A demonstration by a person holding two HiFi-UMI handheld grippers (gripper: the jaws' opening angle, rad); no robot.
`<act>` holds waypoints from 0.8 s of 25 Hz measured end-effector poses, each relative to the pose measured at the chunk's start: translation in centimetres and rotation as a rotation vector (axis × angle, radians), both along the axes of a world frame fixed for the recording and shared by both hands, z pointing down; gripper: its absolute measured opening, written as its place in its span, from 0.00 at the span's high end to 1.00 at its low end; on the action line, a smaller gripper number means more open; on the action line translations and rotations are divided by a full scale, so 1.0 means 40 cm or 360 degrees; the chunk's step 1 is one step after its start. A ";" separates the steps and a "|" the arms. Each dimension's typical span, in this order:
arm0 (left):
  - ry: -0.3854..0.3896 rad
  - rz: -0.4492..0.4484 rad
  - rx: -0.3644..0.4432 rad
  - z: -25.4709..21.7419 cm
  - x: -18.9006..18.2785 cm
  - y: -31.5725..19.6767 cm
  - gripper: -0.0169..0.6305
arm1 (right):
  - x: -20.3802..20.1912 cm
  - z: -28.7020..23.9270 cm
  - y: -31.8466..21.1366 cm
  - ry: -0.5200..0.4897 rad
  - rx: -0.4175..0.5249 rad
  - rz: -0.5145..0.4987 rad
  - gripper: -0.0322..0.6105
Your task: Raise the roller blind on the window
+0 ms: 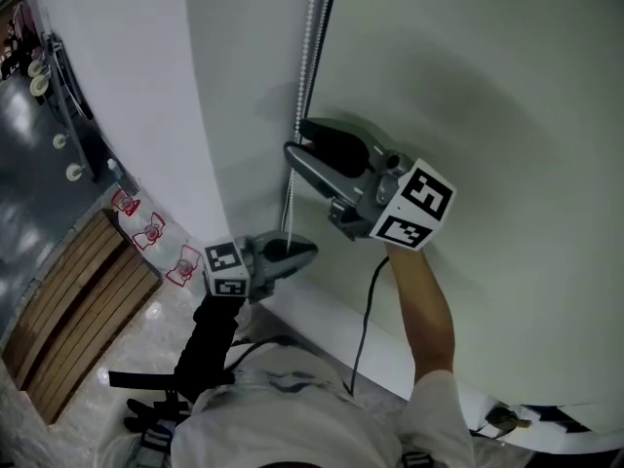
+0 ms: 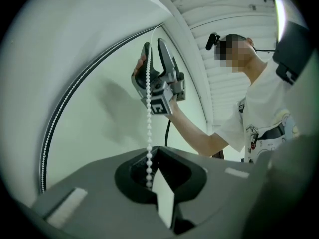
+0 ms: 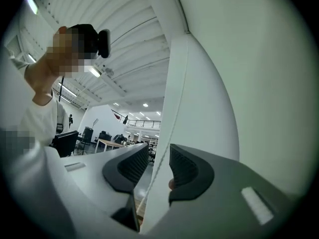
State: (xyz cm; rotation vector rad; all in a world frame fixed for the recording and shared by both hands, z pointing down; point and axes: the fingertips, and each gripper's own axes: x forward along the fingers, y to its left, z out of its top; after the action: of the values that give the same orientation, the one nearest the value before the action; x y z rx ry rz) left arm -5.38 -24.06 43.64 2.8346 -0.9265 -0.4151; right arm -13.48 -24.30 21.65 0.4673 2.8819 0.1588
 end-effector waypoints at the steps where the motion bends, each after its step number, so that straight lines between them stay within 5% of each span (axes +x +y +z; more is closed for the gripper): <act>1: 0.0002 0.0003 0.0001 0.002 0.001 0.001 0.98 | -0.003 -0.035 -0.008 -0.0030 0.0013 0.0007 0.76; 20: 0.0009 0.0017 -0.0027 0.020 0.005 0.010 0.98 | -0.045 -0.467 -0.055 -0.0313 0.0140 -0.0073 0.76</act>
State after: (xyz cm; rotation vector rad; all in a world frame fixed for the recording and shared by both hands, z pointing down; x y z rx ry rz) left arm -5.18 -23.64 44.42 2.8206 -0.9088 -0.4118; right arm -15.30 -26.50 2.99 0.5034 2.6779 0.3074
